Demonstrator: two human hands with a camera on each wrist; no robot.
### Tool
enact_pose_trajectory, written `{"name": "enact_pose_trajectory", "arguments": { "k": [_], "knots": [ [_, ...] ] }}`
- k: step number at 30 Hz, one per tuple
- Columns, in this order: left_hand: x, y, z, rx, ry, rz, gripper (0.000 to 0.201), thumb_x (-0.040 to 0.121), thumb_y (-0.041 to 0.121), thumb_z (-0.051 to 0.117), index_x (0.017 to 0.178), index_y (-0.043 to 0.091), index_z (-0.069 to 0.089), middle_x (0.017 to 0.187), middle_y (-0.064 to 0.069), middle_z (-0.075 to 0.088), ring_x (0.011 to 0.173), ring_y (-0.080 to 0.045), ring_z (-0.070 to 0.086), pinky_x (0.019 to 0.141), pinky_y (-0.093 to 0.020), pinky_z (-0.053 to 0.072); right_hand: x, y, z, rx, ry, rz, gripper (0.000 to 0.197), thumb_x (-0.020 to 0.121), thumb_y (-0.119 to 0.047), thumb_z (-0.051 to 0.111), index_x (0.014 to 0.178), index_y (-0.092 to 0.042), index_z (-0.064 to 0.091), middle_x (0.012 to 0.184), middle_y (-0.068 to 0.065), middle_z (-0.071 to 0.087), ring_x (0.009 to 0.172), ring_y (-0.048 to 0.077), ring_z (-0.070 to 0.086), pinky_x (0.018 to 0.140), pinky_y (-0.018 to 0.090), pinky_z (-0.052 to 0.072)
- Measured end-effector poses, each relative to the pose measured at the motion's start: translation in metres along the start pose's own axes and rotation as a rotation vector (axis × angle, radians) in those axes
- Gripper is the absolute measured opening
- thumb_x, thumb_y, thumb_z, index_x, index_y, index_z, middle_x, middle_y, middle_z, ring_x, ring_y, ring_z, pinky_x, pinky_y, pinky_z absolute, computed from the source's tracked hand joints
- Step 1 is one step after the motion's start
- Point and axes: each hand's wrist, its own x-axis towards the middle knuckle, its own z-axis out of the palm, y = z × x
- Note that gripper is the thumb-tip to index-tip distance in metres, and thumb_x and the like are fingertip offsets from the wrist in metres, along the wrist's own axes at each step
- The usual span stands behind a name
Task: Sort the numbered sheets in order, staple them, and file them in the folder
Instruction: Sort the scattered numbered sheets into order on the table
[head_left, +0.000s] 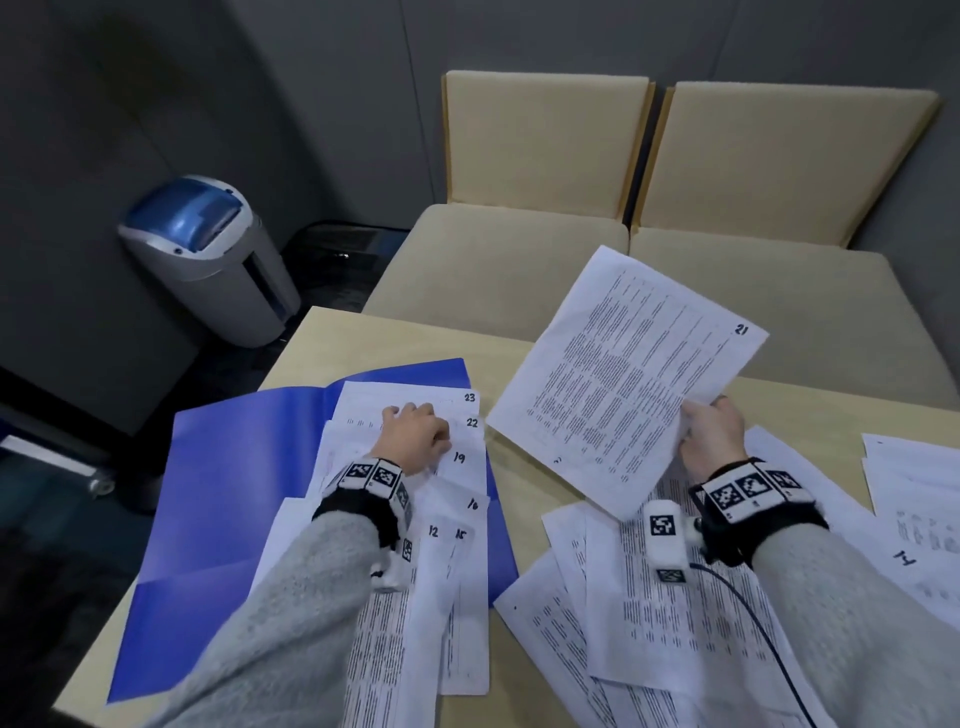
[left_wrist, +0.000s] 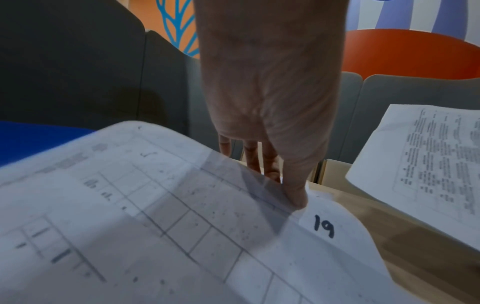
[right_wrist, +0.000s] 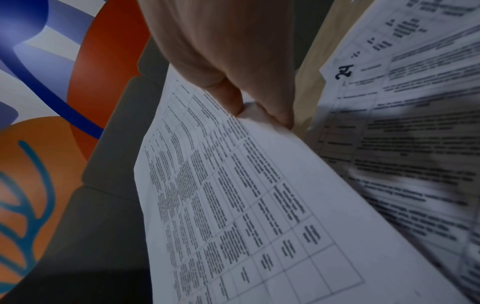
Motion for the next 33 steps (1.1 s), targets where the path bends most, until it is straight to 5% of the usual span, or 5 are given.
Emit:
{"name": "enact_pose_trajectory", "arguments": {
  "k": [9, 14, 23, 28, 33],
  "knots": [
    [0.001, -0.004, -0.007, -0.171, -0.035, -0.032, 0.007, 0.086, 0.025, 0.062, 0.084, 0.022, 0.056, 0.092, 0.004, 0.055, 0.098, -0.019, 0.054, 0.085, -0.032, 0.026, 0.006, 0.012, 0.017, 0.007, 0.040, 0.026, 0.033, 0.087, 0.011, 0.045, 0.118, 0.002, 0.055, 0.117, 0.018, 0.063, 0.101, 0.032, 0.061, 0.094, 0.048, 0.050],
    [-0.002, -0.006, -0.012, -0.366, -0.043, -0.071, 0.014, 0.081, 0.022, 0.068, 0.072, 0.025, 0.058, 0.095, 0.001, 0.069, 0.097, -0.019, 0.059, 0.096, -0.038, 0.036, 0.005, 0.015, 0.021, 0.042, 0.027, 0.049, 0.039, 0.086, 0.016, 0.044, 0.121, 0.003, 0.054, 0.121, 0.019, 0.061, 0.108, 0.035, 0.060, 0.094, 0.049, 0.050],
    [-0.015, -0.009, -0.013, -0.087, -0.092, -0.049, 0.032, 0.082, 0.008, 0.048, 0.109, 0.024, 0.053, 0.101, 0.006, 0.064, 0.109, -0.021, 0.048, 0.113, -0.057, 0.002, -0.003, 0.036, 0.046, -0.011, -0.079, 0.092, 0.032, 0.086, 0.011, 0.045, 0.112, -0.001, 0.059, 0.112, 0.015, 0.065, 0.098, 0.032, 0.063, 0.084, 0.043, 0.053],
    [-0.023, -0.008, -0.014, 0.020, -0.036, 0.003, 0.021, 0.083, 0.002, 0.047, 0.082, 0.023, 0.049, 0.073, 0.011, 0.044, 0.090, -0.017, 0.040, 0.115, -0.056, 0.001, -0.019, 0.048, 0.073, -0.191, -0.205, 0.139, 0.036, 0.087, 0.013, 0.032, 0.109, -0.002, 0.056, 0.095, 0.009, 0.064, 0.083, 0.026, 0.062, 0.058, 0.027, 0.052],
    [-0.029, -0.011, -0.017, -0.006, 0.013, 0.009, 0.025, 0.082, -0.001, 0.042, 0.083, 0.023, 0.048, 0.081, 0.009, 0.048, 0.088, -0.016, 0.039, 0.114, -0.052, 0.002, -0.054, 0.079, 0.101, -0.562, -0.443, 0.234, 0.037, 0.081, 0.014, 0.027, 0.101, 0.001, 0.056, 0.089, 0.014, 0.061, 0.074, 0.026, 0.057, 0.042, 0.018, 0.038]
  ]
}}
